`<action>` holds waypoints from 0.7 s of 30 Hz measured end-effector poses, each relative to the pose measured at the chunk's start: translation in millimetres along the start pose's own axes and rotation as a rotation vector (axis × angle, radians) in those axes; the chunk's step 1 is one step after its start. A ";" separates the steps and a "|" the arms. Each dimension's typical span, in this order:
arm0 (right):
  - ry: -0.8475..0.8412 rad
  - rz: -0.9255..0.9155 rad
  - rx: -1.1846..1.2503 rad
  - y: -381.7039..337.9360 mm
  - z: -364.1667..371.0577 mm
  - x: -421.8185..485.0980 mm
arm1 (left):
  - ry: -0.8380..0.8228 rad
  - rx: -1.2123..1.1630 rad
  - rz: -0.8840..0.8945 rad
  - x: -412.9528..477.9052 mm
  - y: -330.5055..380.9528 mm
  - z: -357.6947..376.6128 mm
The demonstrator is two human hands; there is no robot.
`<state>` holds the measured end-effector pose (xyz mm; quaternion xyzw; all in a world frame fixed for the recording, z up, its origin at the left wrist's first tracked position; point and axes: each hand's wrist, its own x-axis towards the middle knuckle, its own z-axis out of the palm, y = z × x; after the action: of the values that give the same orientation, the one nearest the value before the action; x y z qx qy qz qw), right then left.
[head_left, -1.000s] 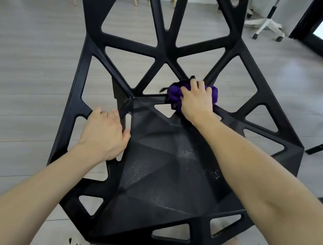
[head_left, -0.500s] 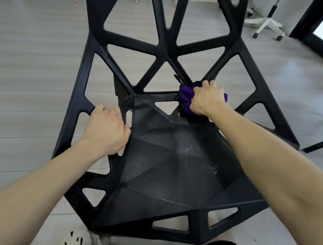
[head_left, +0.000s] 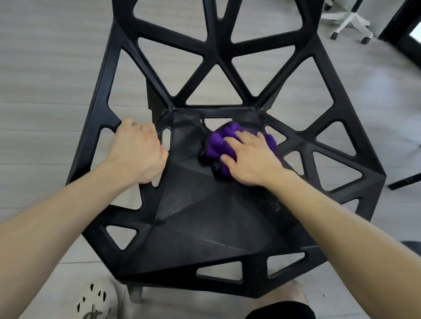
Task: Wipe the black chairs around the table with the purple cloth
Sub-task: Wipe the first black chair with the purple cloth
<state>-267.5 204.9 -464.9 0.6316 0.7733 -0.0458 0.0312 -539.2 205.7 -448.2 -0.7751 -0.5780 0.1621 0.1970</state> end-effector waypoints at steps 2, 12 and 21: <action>-0.006 -0.055 0.050 -4.1 4.2 -55.1 | 0.009 0.010 0.019 -0.7 0.9 -0.1; -0.060 0.079 -0.012 20.7 -7.7 60.2 | 0.138 -0.376 0.296 25.1 14.3 14.9; 0.014 -0.016 0.061 -5.3 2.0 -96.5 | -0.212 -0.369 0.218 12.4 35.5 -34.0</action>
<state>-253.4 109.7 -456.5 0.6262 0.7769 -0.0653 0.0063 -489.9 204.6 -436.3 -0.8344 -0.5283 0.1544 -0.0281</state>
